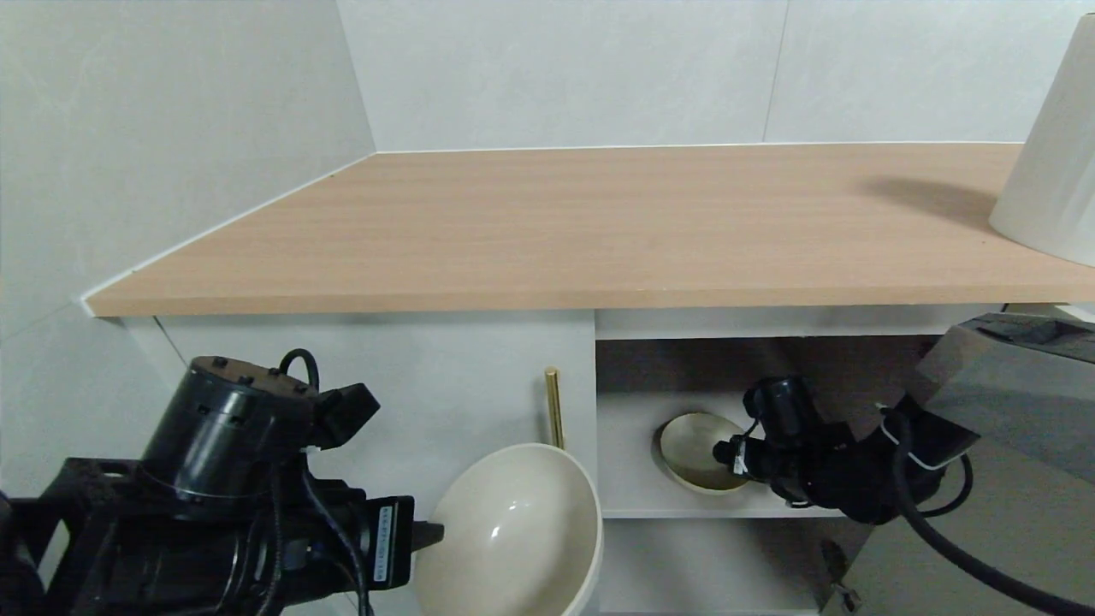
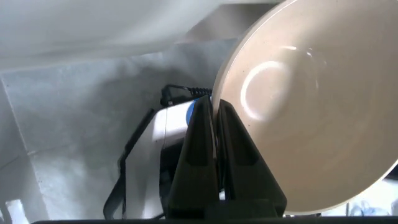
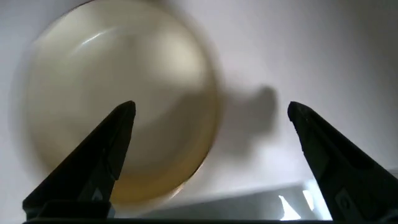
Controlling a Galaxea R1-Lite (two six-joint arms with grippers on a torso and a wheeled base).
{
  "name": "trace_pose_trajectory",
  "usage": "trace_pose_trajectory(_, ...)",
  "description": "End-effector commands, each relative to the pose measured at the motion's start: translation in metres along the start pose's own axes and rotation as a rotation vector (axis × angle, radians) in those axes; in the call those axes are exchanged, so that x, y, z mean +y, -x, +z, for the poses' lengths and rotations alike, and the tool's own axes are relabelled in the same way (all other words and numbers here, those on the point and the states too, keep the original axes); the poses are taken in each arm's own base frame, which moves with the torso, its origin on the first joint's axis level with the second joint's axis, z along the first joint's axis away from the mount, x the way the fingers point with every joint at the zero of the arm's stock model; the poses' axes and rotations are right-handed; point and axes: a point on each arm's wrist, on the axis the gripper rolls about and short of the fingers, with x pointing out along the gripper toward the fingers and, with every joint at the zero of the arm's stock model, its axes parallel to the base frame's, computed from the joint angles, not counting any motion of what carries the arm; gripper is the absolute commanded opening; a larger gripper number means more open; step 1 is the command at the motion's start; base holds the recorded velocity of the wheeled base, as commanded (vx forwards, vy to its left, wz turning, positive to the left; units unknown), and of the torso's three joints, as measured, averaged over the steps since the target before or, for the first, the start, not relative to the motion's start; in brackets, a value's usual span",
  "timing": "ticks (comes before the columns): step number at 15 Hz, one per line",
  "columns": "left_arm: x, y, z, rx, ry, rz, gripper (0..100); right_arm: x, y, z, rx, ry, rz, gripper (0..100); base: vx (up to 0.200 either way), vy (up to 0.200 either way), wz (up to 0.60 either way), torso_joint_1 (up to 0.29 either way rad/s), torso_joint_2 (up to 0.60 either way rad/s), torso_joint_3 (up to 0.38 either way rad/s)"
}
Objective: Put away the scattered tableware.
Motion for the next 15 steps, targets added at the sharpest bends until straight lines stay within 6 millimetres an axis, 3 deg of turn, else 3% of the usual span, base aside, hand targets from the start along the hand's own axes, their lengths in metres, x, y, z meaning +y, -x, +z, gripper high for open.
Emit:
trace_pose_trajectory(1,-0.008,-0.023,-0.007,0.029,0.001,0.055,0,0.008,0.036,0.006,0.004,0.024,0.099,100,0.000,0.000,0.00,0.000,0.00,0.000)
trace_pose_trajectory(3,-0.018,-0.046,-0.014,-0.003,-0.003,0.140,0,0.015,0.071,0.001,0.054,0.131,0.177,100,0.000,0.000,0.00,0.000,0.00,0.000)
trace_pose_trajectory(6,-0.025,-0.062,-0.025,0.041,-0.033,0.169,0,0.026,0.111,-0.010,0.058,0.242,0.271,100,0.000,0.000,0.00,0.000,0.00,0.000)
trace_pose_trajectory(7,-0.025,-0.064,-0.025,0.043,-0.035,0.176,0,0.027,0.114,-0.011,0.059,0.249,0.280,100,0.000,0.000,0.00,0.000,0.00,0.000)
trace_pose_trajectory(8,-0.025,-0.074,-0.032,0.064,-0.057,0.220,0,0.030,0.135,-0.022,0.068,0.324,0.343,100,0.000,0.000,0.00,0.000,0.00,0.000)
trace_pose_trajectory(10,-0.026,-0.080,-0.038,0.089,-0.077,0.245,0,0.031,0.157,-0.032,0.068,0.397,0.410,100,0.000,0.000,0.00,0.000,0.00,0.000)
trace_pose_trajectory(12,-0.025,-0.088,-0.040,0.110,-0.082,0.266,0,0.034,0.171,-0.037,0.068,0.420,0.469,100,0.000,0.000,0.00,0.000,0.00,0.000)
trace_pose_trajectory(15,-0.027,-0.089,-0.040,0.109,-0.086,0.261,0,0.037,0.178,-0.045,0.083,0.447,0.501,100,0.000,0.000,0.00,0.000,0.00,0.000)
